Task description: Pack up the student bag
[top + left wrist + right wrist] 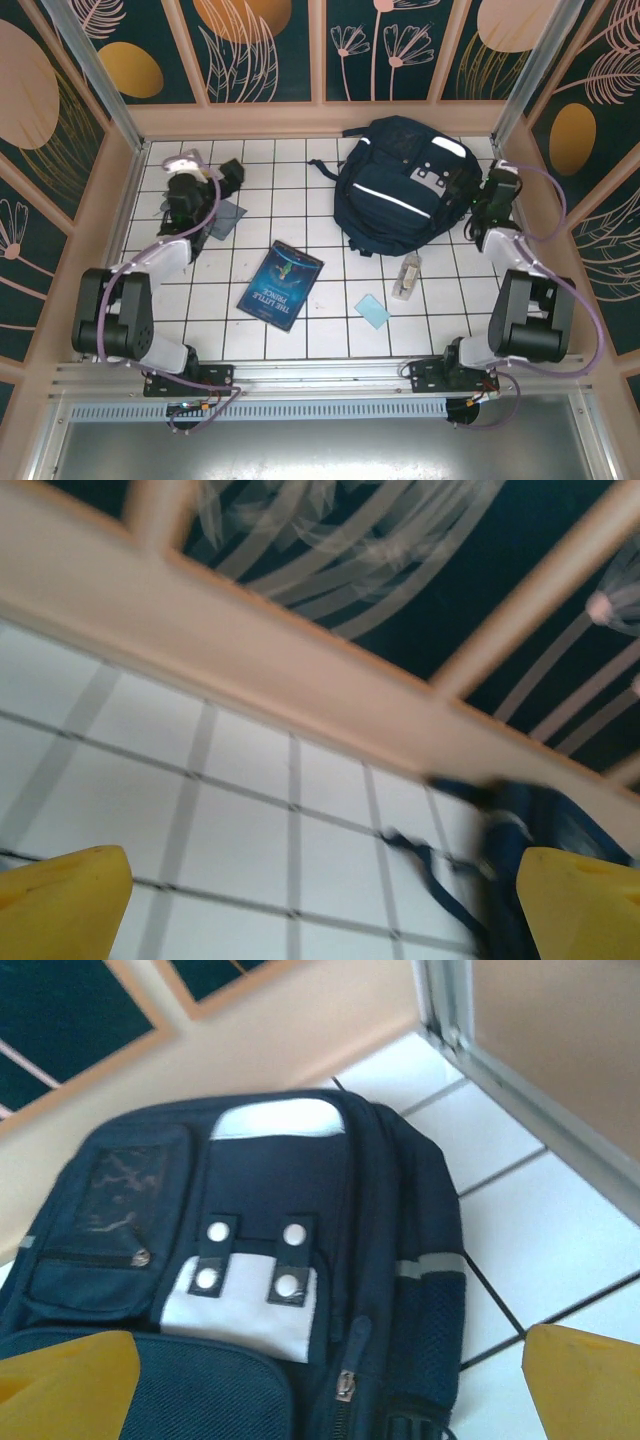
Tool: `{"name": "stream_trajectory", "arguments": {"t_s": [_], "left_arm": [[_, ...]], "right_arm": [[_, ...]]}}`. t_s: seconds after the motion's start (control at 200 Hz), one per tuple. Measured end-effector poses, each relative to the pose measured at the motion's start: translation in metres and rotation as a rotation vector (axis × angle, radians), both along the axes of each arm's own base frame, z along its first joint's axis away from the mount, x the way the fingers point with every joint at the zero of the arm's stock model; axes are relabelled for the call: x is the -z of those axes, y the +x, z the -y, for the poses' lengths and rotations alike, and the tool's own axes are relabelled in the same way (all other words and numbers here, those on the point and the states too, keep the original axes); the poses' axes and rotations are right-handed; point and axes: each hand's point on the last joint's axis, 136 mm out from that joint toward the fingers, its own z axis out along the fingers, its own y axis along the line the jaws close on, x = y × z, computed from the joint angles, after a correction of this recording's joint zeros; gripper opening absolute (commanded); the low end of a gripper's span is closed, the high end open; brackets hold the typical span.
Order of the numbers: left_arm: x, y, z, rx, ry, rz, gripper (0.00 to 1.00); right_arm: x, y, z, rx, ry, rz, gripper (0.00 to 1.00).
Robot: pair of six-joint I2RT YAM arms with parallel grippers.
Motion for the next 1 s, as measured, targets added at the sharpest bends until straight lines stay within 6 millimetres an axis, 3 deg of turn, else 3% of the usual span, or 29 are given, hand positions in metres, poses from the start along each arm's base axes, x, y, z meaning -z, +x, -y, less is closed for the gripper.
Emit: {"name": "stream_trajectory", "arguments": {"t_s": [0.175, 0.335, 0.47, 0.575, 0.711, 0.796, 0.926, 0.961, 1.001], "left_arm": [[0.045, 0.001, 0.098, 0.191, -0.111, -0.160, 0.98], [0.074, 0.003, 0.183, 0.328, -0.156, -0.249, 0.98], [0.089, 0.006, 0.231, 0.396, -0.190, -0.290, 0.95], [0.103, 0.011, 0.251, 0.414, -0.188, -0.317, 0.88], [0.123, 0.014, 0.261, 0.427, -0.197, -0.364, 0.67], [0.133, 0.017, 0.269, 0.456, -0.204, -0.382, 0.62], [0.146, 0.018, 0.277, 0.489, -0.207, -0.409, 0.56], [0.147, 0.018, 0.279, 0.496, -0.208, -0.415, 0.50], [0.149, 0.019, 0.279, 0.498, -0.210, -0.419, 0.37]], "right_arm": [[0.052, 0.003, 0.015, -0.007, 0.208, -0.164, 0.99], [0.089, 0.000, -0.001, -0.064, 0.320, -0.260, 0.94], [0.104, 0.002, -0.012, -0.110, 0.378, -0.293, 0.92], [0.111, 0.003, -0.016, -0.131, 0.402, -0.308, 0.90], [0.116, 0.003, -0.024, -0.163, 0.442, -0.313, 0.81], [0.121, 0.006, -0.032, -0.188, 0.487, -0.319, 0.76], [0.122, 0.015, -0.040, -0.217, 0.502, -0.325, 0.75], [0.121, 0.019, -0.045, -0.229, 0.495, -0.325, 0.75], [0.121, 0.023, -0.050, -0.242, 0.483, -0.326, 0.75]]}}
